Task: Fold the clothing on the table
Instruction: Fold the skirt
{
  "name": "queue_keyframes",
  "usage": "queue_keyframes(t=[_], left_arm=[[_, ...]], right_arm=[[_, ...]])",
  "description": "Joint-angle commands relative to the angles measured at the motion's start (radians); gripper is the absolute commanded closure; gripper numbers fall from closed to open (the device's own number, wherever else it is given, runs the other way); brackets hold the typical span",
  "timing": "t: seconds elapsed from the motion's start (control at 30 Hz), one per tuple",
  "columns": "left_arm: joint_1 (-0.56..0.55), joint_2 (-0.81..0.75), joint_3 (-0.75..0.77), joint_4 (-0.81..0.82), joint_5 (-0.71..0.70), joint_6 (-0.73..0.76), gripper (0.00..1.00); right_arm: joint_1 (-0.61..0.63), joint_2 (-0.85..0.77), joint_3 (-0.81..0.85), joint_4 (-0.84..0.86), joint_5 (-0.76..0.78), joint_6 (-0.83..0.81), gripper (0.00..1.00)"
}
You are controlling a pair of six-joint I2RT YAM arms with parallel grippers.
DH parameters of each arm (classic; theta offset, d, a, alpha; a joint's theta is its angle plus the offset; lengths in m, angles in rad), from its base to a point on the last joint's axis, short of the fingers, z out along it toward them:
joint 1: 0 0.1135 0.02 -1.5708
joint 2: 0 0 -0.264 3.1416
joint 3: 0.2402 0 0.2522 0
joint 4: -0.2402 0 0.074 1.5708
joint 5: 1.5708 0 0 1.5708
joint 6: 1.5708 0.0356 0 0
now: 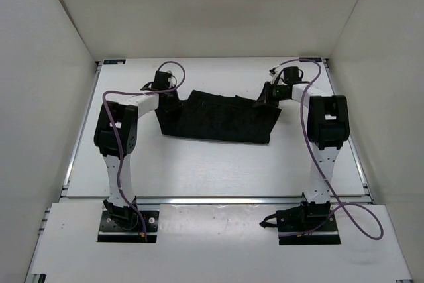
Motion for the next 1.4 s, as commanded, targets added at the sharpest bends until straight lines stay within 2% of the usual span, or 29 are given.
queue_keyframes(t=[0.0, 0.03, 0.07, 0.1, 0.13, 0.17, 0.2, 0.27, 0.3, 0.37, 0.53, 0.63, 0.73, 0.93, 1.23, 1.3, 1.37], left_arm=[[-0.016, -0.067, 0.068, -0.031, 0.017, 0.032, 0.89], [-0.020, -0.085, 0.071, -0.034, 0.019, 0.039, 0.86], [-0.014, -0.102, 0.095, -0.052, 0.022, 0.051, 0.82], [-0.020, -0.110, 0.107, -0.072, 0.031, 0.065, 0.79], [-0.022, -0.130, 0.115, -0.096, 0.023, 0.081, 0.66], [-0.025, -0.154, 0.115, -0.104, 0.019, 0.089, 0.44], [-0.028, -0.168, 0.099, -0.117, 0.000, 0.109, 0.35], [-0.049, -0.243, 0.053, -0.137, -0.081, 0.141, 0.05], [-0.065, -0.280, 0.013, -0.137, -0.128, 0.167, 0.02], [-0.074, -0.331, -0.062, -0.137, -0.181, 0.201, 0.01], [-0.028, -0.371, -0.184, -0.135, -0.099, 0.175, 0.02], [-0.036, -0.388, -0.245, -0.121, -0.070, 0.177, 0.01], [-0.043, -0.371, -0.267, -0.120, -0.072, 0.187, 0.01], [-0.046, -0.303, -0.248, -0.149, -0.089, 0.186, 0.02], [-0.031, -0.228, -0.196, -0.152, -0.090, 0.190, 0.02], [-0.039, -0.215, -0.181, -0.158, -0.092, 0.195, 0.03], [-0.036, -0.195, -0.169, -0.161, -0.092, 0.192, 0.09]], right_arm=[[0.003, -0.080, 0.097, -0.002, -0.060, -0.008, 0.91], [0.012, -0.103, 0.120, -0.001, -0.075, -0.008, 0.77], [0.017, -0.135, 0.130, -0.001, -0.071, -0.011, 0.57], [0.017, -0.153, 0.128, -0.008, -0.071, -0.008, 0.47], [0.015, -0.183, 0.119, -0.012, -0.054, -0.002, 0.32], [0.017, -0.215, 0.093, -0.019, -0.030, -0.014, 0.29], [0.014, -0.236, 0.078, -0.034, -0.022, -0.014, 0.26], [0.011, -0.310, -0.026, -0.059, 0.065, -0.040, 0.21], [0.003, -0.341, -0.084, -0.077, 0.107, -0.042, 0.21], [0.005, -0.393, -0.176, -0.105, 0.145, -0.045, 0.18], [0.008, -0.545, -0.422, -0.062, 0.224, -0.031, 0.12], [0.023, -0.577, -0.513, -0.016, 0.248, -0.022, 0.09], [0.038, -0.554, -0.524, -0.005, 0.256, -0.029, 0.08], [0.068, -0.456, -0.423, -0.077, 0.317, -0.060, 0.08], [0.049, -0.358, -0.366, -0.093, 0.358, -0.118, 0.10], [0.049, -0.330, -0.337, -0.102, 0.372, -0.138, 0.11], [0.040, -0.307, -0.317, -0.117, 0.362, -0.143, 0.16]])
